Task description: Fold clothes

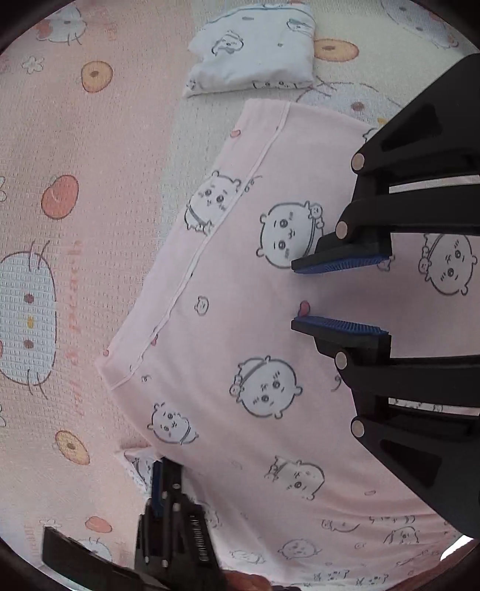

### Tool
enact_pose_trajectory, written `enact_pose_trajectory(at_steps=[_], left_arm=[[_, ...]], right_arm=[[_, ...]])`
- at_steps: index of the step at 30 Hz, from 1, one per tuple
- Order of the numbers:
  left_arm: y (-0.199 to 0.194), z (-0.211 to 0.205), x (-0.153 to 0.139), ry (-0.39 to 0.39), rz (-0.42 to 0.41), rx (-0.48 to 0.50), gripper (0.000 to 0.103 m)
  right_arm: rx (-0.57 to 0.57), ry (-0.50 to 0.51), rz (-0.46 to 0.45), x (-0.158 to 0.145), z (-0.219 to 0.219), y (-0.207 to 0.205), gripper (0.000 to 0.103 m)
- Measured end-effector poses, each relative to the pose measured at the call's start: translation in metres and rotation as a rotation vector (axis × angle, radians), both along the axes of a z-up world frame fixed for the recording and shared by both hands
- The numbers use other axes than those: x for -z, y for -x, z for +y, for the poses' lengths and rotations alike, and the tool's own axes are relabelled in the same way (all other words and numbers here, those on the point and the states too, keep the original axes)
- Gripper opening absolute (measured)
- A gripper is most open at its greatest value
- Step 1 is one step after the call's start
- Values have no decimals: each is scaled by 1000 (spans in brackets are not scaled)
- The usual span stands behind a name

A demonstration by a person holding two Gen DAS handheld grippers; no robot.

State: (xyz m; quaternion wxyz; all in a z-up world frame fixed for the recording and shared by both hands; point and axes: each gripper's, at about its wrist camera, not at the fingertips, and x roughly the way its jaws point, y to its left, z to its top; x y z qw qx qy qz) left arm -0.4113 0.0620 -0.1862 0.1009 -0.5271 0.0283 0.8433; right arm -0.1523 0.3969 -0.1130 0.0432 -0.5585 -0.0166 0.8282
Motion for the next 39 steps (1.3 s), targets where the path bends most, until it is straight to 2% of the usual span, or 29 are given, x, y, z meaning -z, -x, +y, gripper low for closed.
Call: enact_pose_trajectory(at_steps=[1, 3, 4, 6, 8, 9, 10, 13, 16, 18, 20, 21, 25, 28, 31, 33, 36, 39], left_arm=[[-2, 0, -4, -27, 0, 15, 16], [-5, 0, -13, -81, -1, 46, 16], [-8, 6, -14, -79, -5, 77, 16], [-14, 23, -10, -19, -20, 149, 16], [-15, 29, 2, 62, -32, 167, 16], [-11, 28, 9, 103, -30, 157, 18], [-7, 25, 10, 97, -25, 141, 19], [3, 9, 2, 17, -5, 61, 19], [5, 1, -4, -45, 19, 84, 19], [1, 7, 3, -23, 12, 157, 19], [-2, 15, 10, 30, 25, 199, 19], [0, 14, 10, 34, 31, 187, 19], [11, -8, 9, 68, 43, 38, 20], [14, -22, 6, 14, 29, -23, 20], [2, -19, -11, -82, 81, 33, 20], [-2, -6, -14, -97, 81, 101, 20], [4, 18, -5, -52, 58, 141, 20], [15, 39, 2, -5, 39, 136, 20]], right_arm=[[15, -6, -3, 0, 2, -1, 34], [33, -19, -4, -2, 5, -3, 34], [28, -31, 1, -3, 5, -5, 34], [-13, -25, 31, -8, -2, -7, 34], [-66, -13, 62, -12, -12, -5, 34], [-94, -13, 77, -14, -18, -1, 34], [-122, -8, 87, -15, -23, 7, 34], [-192, 66, 124, -25, -39, 37, 36], [-207, 156, 124, -23, -54, 73, 36], [-213, 192, 105, -16, -61, 90, 36], [-207, 179, 52, -1, -65, 104, 36], [-202, 168, 23, 8, -67, 110, 36], [-178, 93, 48, 11, -60, 112, 30], [-141, 49, 46, 12, -51, 107, 30], [-144, 114, 72, 4, -50, 105, 32], [-178, 157, 112, -6, -55, 102, 33], [-209, 168, 99, -6, -68, 113, 35], [-193, 135, 36, 13, -68, 126, 34]])
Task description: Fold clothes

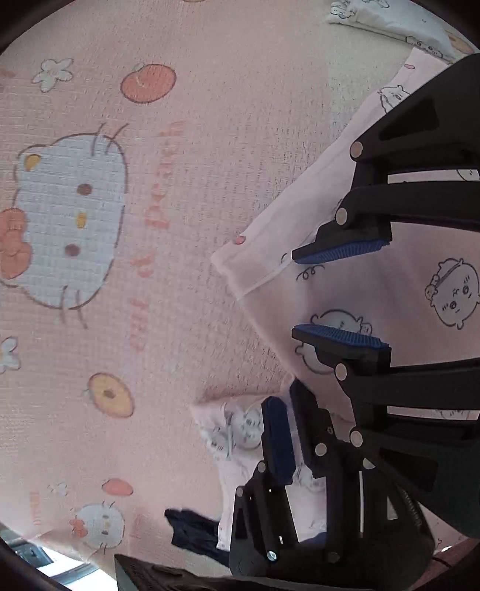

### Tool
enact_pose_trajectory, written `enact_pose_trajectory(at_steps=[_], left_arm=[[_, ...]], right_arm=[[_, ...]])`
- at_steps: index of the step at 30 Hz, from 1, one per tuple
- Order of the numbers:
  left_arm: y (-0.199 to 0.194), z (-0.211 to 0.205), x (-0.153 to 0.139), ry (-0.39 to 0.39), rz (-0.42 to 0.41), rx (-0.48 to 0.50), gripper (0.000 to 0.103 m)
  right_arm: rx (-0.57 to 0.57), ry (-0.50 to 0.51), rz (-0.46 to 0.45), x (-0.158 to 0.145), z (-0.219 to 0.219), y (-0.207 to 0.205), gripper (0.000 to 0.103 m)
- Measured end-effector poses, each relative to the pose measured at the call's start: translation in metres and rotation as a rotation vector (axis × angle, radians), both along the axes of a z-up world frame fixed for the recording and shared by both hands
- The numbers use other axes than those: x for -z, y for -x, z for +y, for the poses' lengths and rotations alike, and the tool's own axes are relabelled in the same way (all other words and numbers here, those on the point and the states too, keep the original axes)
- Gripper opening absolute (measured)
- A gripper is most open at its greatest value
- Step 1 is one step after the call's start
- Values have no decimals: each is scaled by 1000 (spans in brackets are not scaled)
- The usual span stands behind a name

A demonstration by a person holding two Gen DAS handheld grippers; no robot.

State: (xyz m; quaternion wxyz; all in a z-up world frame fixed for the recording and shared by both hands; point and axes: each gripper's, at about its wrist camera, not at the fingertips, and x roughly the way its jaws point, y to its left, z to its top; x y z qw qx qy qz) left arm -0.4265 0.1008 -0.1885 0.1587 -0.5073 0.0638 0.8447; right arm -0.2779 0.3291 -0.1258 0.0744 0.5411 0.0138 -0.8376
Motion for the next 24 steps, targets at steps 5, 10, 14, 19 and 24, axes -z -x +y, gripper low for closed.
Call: enact_pose_trajectory(at_steps=[5, 10, 14, 19, 24], left_arm=[[9, -9, -10, -26, 10, -73, 20], [5, 12, -7, 0, 9, 20, 19], [-1, -6, -20, -7, 45, -68, 20], [-5, -51, -30, -55, 62, -171, 20], [-10, -58, 2, -26, 23, -110, 20]], right_arm=[[55, -70, -15, -2, 7, -2, 33], [15, 38, 65, -18, 0, 0, 35], [36, -38, 3, 1, -10, 19, 35], [72, 23, 75, -18, -2, 24, 36], [-88, 210, 11, -14, -40, 17, 36]])
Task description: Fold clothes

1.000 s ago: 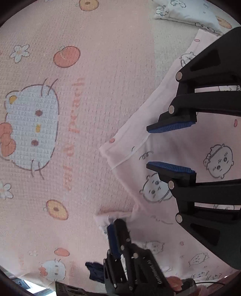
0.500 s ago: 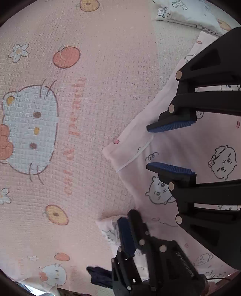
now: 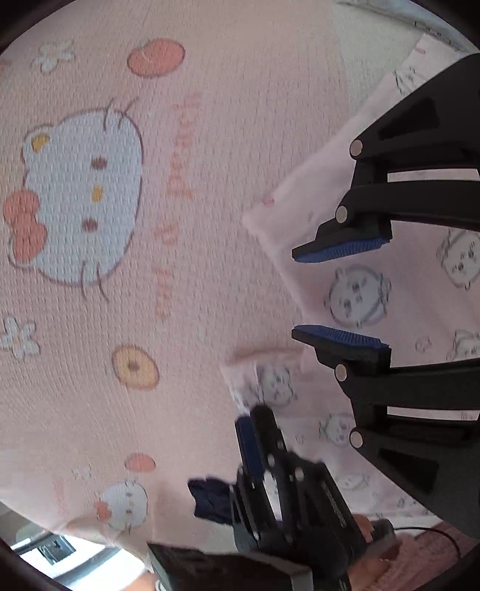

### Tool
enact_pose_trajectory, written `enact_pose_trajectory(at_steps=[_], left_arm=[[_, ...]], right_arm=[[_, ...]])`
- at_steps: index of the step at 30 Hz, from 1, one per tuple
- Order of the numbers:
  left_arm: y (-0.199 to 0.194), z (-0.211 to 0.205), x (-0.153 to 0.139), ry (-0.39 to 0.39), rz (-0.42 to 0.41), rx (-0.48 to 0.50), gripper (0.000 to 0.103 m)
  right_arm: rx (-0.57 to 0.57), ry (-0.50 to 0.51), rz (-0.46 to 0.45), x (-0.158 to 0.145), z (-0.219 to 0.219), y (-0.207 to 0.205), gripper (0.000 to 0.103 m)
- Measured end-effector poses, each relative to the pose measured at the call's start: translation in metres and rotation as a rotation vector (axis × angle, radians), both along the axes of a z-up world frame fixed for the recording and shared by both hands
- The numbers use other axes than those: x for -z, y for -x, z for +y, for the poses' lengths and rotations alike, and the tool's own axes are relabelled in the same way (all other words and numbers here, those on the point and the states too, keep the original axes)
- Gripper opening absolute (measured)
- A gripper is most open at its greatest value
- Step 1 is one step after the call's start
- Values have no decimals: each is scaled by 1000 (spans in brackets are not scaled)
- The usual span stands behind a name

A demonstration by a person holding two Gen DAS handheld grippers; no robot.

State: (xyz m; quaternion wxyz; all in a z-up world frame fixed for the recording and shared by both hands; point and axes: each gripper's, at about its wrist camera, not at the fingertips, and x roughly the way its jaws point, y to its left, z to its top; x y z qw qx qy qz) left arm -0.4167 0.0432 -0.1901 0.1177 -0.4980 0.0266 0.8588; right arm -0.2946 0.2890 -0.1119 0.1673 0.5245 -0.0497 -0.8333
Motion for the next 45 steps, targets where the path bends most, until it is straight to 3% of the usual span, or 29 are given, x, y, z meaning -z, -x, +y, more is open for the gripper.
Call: enact_pose_trajectory(at_steps=[2, 5, 8, 11, 13, 15, 17, 20, 24, 26, 30, 33, 37, 41, 45], left_arm=[[6, 7, 5, -14, 4, 30, 20], [28, 12, 15, 32, 11, 16, 20], [39, -2, 1, -20, 49, -75, 20], [43, -18, -10, -105, 63, -74, 21], [50, -20, -4, -103, 32, -48, 21], [50, -20, 6, -20, -5, -20, 21], [51, -15, 18, 11, -31, 12, 21], [55, -8, 23, 40, -4, 22, 21], [59, -15, 23, -15, -17, -22, 21], [56, -14, 20, -40, -34, 10, 21], [51, -2, 18, -2, -96, 112, 21], [45, 1, 13, -2, -75, 119, 21], [35, 1, 4, -58, -49, 124, 21], [48, 17, 15, 5, -71, 147, 21], [64, 15, 23, -82, -123, 167, 21]], right_arm=[[-33, -20, -20, 11, -15, -7, 36], [-5, -105, -21, 21, -22, -8, 34], [71, -215, 16, 18, -21, -10, 34], [103, -283, 46, 15, -15, -16, 34], [89, -210, 62, 11, -14, -18, 35], [64, -131, 75, 9, -16, -18, 36], [43, -136, 59, 15, -22, -15, 36], [6, -197, 30, 24, -30, -16, 34], [-73, -251, 35, 24, -33, -38, 35], [-95, -253, 45, 25, -31, -46, 35], [-9, -176, 82, 12, -17, -47, 35], [40, -105, 118, 3, -14, -38, 36], [-12, -79, 42, 23, -27, -23, 36], [-50, -78, 20, 27, -33, -28, 38], [-81, -112, 27, 32, -31, -40, 36]])
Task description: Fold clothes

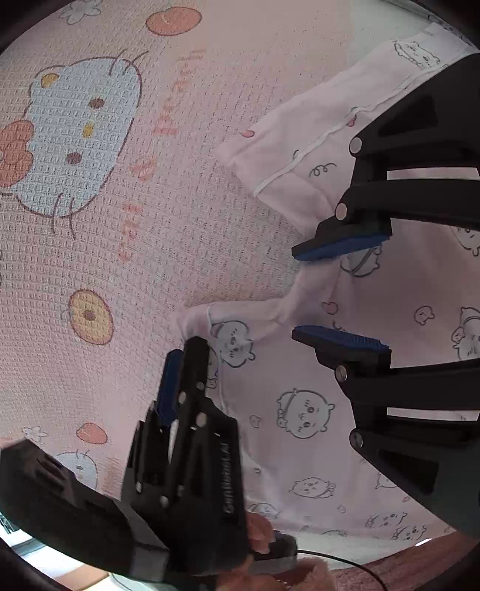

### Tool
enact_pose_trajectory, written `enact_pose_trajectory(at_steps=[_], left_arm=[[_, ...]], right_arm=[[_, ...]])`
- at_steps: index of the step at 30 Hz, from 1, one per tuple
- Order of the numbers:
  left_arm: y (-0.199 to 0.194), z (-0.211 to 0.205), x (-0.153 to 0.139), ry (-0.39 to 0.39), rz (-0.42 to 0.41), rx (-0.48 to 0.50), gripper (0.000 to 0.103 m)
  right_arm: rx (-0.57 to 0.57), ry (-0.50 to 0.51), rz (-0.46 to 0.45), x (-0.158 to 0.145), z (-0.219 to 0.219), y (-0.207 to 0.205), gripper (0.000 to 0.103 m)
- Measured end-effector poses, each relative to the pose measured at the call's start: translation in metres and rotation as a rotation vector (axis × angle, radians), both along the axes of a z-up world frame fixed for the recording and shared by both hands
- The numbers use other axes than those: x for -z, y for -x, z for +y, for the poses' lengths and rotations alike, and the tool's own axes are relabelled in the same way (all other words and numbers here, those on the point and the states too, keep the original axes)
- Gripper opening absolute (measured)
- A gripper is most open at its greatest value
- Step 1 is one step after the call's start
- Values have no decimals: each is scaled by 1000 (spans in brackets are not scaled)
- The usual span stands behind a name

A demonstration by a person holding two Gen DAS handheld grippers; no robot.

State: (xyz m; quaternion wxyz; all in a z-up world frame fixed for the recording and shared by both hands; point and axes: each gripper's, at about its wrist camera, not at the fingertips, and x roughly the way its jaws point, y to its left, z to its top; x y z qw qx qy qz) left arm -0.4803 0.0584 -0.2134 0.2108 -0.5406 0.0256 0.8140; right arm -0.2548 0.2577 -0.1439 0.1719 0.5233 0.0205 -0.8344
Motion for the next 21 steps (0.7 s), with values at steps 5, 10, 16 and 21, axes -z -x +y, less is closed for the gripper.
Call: enact_pose_trajectory(at_steps=[5, 10, 16, 21], left_arm=[[6, 1, 1, -39, -63, 59, 21], [2, -8, -7, -20, -63, 60, 21], [14, -8, 3, -53, -118, 98, 26], [12, 1, 2, -25, -122, 186, 31]], right_arm=[[41, 51, -12, -1, 11, 4, 36], [140, 36, 50, -15, 25, 11, 36], [85, 21, -8, -4, 20, 22, 39], [-1, 4, -12, 1, 16, 7, 39]])
